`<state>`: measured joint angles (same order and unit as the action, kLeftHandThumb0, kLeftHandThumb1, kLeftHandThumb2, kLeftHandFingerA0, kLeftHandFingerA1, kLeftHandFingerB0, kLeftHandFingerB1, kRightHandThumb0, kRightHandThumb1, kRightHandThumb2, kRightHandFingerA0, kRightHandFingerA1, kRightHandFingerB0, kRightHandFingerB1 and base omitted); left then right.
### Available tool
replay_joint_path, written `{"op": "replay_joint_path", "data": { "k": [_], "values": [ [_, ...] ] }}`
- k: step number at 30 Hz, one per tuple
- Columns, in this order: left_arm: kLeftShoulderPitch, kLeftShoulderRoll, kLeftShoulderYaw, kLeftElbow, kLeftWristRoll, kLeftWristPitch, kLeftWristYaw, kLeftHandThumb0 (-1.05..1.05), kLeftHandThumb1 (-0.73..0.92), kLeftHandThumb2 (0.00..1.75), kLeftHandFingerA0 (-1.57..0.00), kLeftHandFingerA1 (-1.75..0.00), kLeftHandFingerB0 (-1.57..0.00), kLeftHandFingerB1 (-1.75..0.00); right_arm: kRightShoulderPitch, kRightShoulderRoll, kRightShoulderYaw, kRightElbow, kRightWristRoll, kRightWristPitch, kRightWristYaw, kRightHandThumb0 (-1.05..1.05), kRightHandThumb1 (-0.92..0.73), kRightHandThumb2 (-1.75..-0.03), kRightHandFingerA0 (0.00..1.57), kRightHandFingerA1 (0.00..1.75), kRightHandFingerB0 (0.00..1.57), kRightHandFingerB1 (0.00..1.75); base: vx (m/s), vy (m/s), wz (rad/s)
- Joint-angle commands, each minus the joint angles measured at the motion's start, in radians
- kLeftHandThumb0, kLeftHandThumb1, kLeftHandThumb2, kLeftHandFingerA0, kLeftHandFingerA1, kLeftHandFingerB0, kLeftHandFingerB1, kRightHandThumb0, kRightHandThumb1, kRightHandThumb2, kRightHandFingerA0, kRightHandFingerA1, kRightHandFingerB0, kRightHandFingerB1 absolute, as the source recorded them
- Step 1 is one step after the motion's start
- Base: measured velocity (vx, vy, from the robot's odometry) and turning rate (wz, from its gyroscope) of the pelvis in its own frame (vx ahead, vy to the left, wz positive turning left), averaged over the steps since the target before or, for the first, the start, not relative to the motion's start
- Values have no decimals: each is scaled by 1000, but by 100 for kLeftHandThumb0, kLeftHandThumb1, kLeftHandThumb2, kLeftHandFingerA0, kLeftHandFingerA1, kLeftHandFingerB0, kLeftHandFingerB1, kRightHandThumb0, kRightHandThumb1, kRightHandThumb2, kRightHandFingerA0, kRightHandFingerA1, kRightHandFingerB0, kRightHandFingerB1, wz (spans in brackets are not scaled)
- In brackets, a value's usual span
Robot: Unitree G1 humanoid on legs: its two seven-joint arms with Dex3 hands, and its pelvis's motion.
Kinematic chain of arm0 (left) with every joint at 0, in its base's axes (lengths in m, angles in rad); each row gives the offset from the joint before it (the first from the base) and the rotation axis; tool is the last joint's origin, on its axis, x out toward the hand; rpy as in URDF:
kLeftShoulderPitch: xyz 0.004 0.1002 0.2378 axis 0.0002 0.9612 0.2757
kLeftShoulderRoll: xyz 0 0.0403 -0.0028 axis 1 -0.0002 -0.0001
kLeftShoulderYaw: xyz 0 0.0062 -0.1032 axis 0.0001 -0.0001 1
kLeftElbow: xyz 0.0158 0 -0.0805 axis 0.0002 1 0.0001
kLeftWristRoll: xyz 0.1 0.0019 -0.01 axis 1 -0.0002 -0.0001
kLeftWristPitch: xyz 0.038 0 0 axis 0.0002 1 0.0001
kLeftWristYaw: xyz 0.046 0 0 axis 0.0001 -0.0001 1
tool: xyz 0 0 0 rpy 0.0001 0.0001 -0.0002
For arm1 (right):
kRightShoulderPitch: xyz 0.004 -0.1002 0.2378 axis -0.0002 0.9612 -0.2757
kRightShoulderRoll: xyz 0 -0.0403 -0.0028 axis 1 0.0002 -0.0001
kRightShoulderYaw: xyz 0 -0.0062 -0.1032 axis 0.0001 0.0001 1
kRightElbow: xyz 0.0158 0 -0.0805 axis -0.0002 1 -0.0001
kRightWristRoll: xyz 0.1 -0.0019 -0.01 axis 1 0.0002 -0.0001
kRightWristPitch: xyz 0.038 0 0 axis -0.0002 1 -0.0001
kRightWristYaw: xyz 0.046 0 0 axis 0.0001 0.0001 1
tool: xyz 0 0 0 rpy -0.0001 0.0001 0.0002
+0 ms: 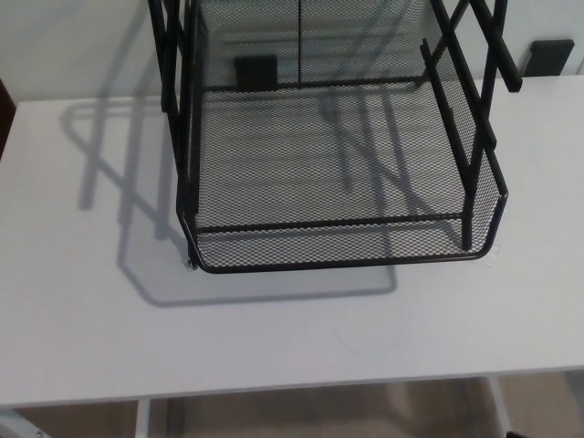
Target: The robot walks towards a file tray kept in the middle of a desk and uses its right hand to grab a tray and pulls it out towards itself
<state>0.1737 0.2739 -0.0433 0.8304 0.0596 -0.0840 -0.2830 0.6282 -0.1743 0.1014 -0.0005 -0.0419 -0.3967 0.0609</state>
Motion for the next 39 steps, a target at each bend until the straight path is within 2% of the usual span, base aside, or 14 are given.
{"op": "replay_joint_path", "data": {
  "k": [1, 10, 15, 16, 17, 18, 22, 23, 24, 27, 29, 31, 32, 39],
  "values": [
    [-15, 31, 19, -41, -11, 41, -17, -41, 44, 61, -56, -69, -46, -58, 202, -246, -82, -617, 475, -37, 258, -57, -53, -57, 89, 53, 77, 50, 0, 0, 0],
    [-17, 35, 46, -72, -47, 53, -49, -45, 39, 65, -54, -77, -46, -67, 356, -375, -245, -925, 706, -125, 293, -59, -48, -56, 94, 53, 78, 49, 0, 0, 0],
    [-37, 36, 50, -60, -44, 53, -45, -45, 39, 64, -56, -77, -47, -66, 296, -354, -309, -986, 728, -166, 233, -59, -49, -56, 92, 52, 76, 48, 0, 0, 0],
    [-37, 35, 49, -54, -44, 46, -49, -45, 39, 63, -56, -76, -47, -65, 284, -324, -349, -1018, 659, -150, 170, -62, -51, -57, 81, 50, 71, 43, 0, 0, 0],
    [-29, 36, 44, -55, -35, 39, -44, -45, 40, 63, -57, -76, -48, -65, 281, -288, -380, -1044, 579, -129, 114, -67, -40, -82, 70, 60, 62, 54, 0, 0, 0],
    [-24, 36, 42, -59, -30, 37, -40, -45, 40, 64, -58, -76, -49, -66, 262, -265, -403, -1047, 493, -130, 74, -65, -53, -58, 65, 49, 63, 40, 0, 0, 0],
    [-12, 37, 50, -69, -39, 35, -55, -47, 39, 65, -57, -77, -49, -66, 86, -219, -449, -1047, 90, -76, 33, -74, -56, -58, 9, 55, 15, 33, 0, 0, 0],
    [-4, 36, 49, -71, -36, 36, -53, -47, 39, 67, -58, -78, -48, -66, 11, -209, -418, -1047, -26, -31, 55, -85, -52, -85, 2, 56, 4, 37, 0, 0, 0],
    [-6, 37, 48, -69, -36, 31, -58, -47, 40, 66, -57, -77, -48, -67, -51, -195, -383, -1047, -95, 8, 69, -73, -44, -86, 1, 57, 5, 31, 0, 0, 0],
    [-17, 36, 54, -84, -44, 39, -66, -47, 40, 66, -58, -77, -49, -66, -224, -147, -300, -1047, -266, 119, 121, -80, -48, -86, 2, 28, 9, 15, 0, 0, 0],
    [-5, 42, 46, -85, -34, 16, -71, -49, 40, 64, -57, -76, -49, -65, -308, -85, -211, -1047, -427, 183, 173, -86, -52, -85, 0, 20, 11, 10, 0, 0, 0],
    [-21, 36, 51, -79, -42, 24, -72, -47, 40, 66, -61, -79, -50, -67, -389, -67, -113, -1047, -549, 288, 215, -85, -52, -84, 0, 17, 11, 10, 0, 0, 0],
    [-17, 37, 44, -81, -32, 23, -66, -47, 41, 65, -61, -78, -50, -66, -427, -54, -77, -1036, -630, 315, 244, -85, -51, -85, 0, 22, 0, 11, 0, 0, 0],
    [-21, 35, 36, -108, -23, 50, -57, -46, 41, 66, -62, -77, -47, -65, -612, 87, 107, -808, -888, 388, 260, -90, -55, -91, 0, 22, 10, 17, 0, 0, 0]
  ]
}}
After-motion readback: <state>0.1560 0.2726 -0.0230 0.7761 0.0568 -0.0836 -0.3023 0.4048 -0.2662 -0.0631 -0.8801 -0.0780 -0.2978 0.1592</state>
